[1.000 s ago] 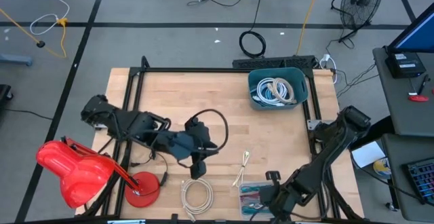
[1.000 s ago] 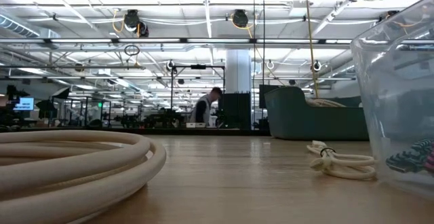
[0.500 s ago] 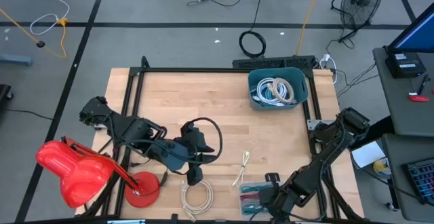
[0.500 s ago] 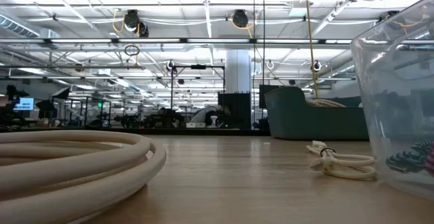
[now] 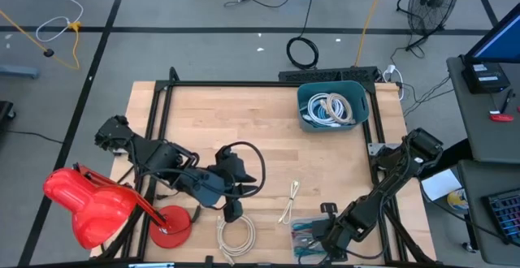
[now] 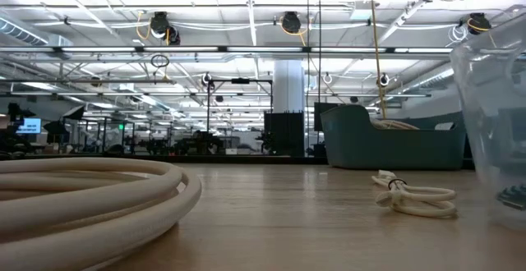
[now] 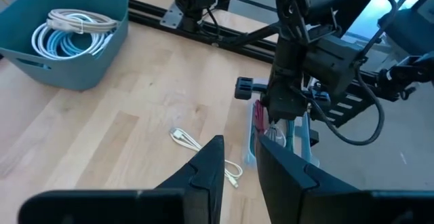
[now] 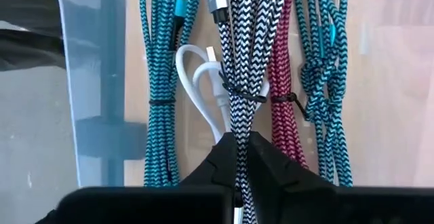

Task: Pick & Place USB Port
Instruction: Put the black and white charger cable into the transparent bin, then put the brown HDMI cable into the blue bin

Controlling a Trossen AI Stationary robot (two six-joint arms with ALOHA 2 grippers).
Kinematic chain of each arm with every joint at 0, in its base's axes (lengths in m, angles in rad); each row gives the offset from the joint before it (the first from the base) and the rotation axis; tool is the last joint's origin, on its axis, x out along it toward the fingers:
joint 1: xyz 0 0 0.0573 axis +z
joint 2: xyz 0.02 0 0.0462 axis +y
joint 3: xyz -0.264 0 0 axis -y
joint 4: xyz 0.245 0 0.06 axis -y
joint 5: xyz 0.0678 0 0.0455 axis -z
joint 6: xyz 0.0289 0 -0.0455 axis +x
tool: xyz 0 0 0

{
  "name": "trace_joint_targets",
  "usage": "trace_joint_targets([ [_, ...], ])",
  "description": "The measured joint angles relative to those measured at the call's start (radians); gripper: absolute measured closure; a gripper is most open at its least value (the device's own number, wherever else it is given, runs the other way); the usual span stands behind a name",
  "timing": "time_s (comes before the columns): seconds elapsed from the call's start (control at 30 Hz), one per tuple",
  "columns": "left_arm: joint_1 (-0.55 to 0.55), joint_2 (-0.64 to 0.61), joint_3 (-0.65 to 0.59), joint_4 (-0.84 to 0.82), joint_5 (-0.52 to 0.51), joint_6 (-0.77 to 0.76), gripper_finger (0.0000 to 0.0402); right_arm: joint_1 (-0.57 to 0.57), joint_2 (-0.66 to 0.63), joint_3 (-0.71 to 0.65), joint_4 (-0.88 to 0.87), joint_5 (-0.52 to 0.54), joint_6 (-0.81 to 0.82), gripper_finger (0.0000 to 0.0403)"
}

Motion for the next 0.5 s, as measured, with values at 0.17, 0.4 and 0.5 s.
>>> trace_joint_targets([
  [0.17,0.0,0.0,0.0,0.001,-0.001,0.0,0.0314,0.0,-0.002,-0.004,0.05,-0.028,-0.036,0.0358],
  [0.4,0.002,0.0,0.0,0.001,-0.018,-0.001,0.0314,-0.007,-0.02,0.004,0.057,-0.056,-0.055,0.0295],
  [0.5,0.004,0.0,0.0,0.001,-0.019,-0.002,0.0314,-0.022,-0.048,0.004,0.035,-0.05,-0.059,0.0282],
])
